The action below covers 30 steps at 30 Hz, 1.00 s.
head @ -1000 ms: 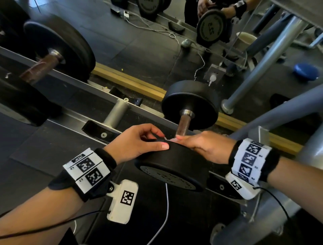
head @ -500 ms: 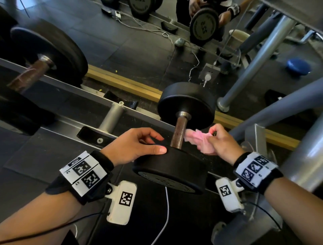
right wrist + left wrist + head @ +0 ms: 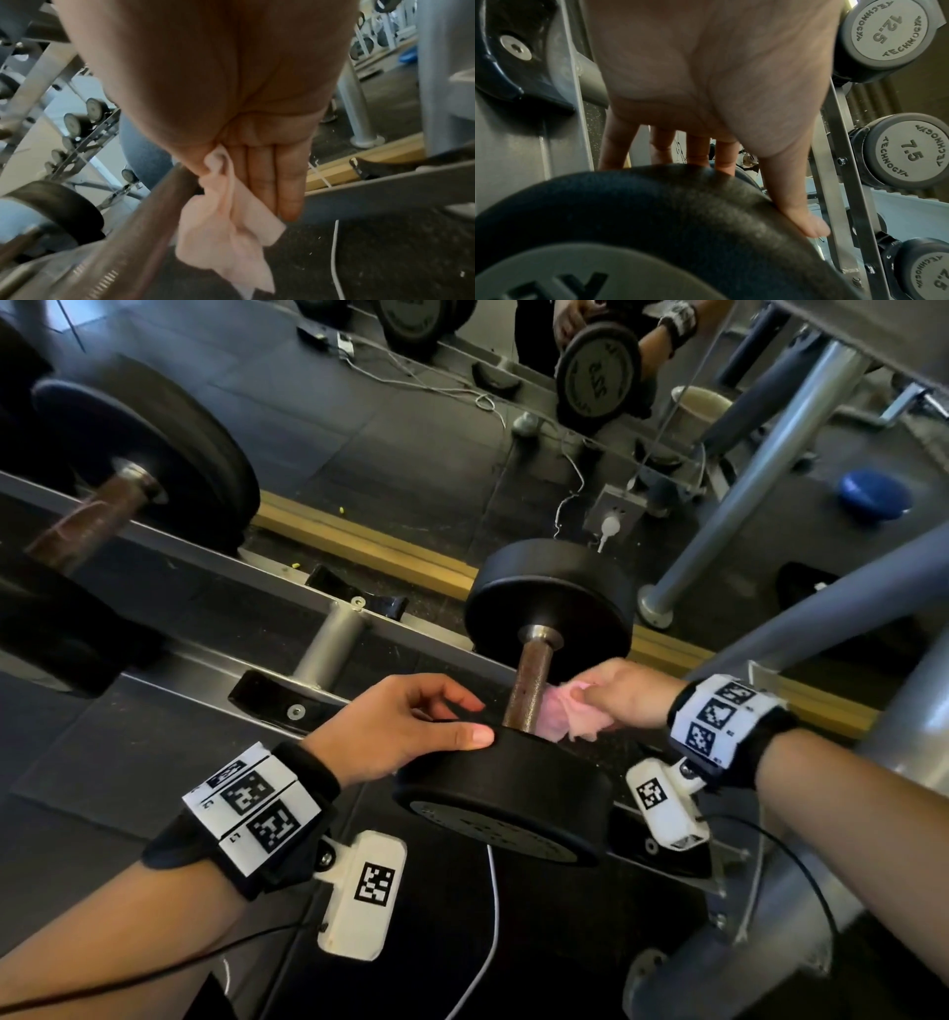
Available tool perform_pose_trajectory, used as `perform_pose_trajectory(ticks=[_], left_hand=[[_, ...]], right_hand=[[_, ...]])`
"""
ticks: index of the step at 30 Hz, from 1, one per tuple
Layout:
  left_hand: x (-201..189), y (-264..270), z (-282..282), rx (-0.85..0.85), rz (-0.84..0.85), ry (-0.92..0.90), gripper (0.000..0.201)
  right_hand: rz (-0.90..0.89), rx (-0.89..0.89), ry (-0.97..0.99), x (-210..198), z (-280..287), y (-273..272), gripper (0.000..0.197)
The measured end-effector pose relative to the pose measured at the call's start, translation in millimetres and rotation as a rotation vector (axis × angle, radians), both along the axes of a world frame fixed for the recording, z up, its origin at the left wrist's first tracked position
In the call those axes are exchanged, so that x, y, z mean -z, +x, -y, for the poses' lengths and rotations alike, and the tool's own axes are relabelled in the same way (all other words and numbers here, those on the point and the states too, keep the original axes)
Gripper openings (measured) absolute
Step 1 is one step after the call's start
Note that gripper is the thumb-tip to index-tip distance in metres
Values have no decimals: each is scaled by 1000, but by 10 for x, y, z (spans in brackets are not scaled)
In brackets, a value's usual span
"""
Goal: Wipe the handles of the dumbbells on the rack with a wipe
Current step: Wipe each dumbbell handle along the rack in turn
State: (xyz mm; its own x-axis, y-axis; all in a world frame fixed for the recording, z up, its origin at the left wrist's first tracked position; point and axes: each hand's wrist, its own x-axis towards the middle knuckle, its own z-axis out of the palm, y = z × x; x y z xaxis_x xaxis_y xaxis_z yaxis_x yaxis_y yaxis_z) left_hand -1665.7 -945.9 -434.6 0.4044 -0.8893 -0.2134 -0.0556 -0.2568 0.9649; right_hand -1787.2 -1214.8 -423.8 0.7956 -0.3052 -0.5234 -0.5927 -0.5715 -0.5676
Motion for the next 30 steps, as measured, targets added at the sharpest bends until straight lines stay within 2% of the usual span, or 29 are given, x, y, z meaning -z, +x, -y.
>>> perform_pose_trajectory(ticks=[3,7,8,11,13,15,19,22,25,30], left_hand=[[1,-3,8,-10,-15,-9,64],[15,-2,-1,-22,-25,-11,64],[17,-2,-3,-20,-24,-8,64],[12,-9,-6,-22,-29,-11,66],[9,-9,-5,-24,-28,-14,67],[8,-7,-3,-20,-36,-14,67],[20,4,1,-7,-49,-6,65],[23,10,3,5,-55,7,62],[16,10,3,18,-55,20,57],[11,-6,-22,18,-80,20,53]], right_hand=[[74,44,156,-52,-35,104,32],[175,188,311,31,-81,43,12],[226,219,361,61,-101,13,12],[331,184,459,121,-168,-111,11],[302,118,459,151,-180,-203,7],[265,103,500,190,-133,-316,12],[289,266,680,220,25,-443,31],[377,416,659,255,48,-401,33],[441,482,600,306,-1,-314,38],[447,350,619,399,-50,-285,44]])
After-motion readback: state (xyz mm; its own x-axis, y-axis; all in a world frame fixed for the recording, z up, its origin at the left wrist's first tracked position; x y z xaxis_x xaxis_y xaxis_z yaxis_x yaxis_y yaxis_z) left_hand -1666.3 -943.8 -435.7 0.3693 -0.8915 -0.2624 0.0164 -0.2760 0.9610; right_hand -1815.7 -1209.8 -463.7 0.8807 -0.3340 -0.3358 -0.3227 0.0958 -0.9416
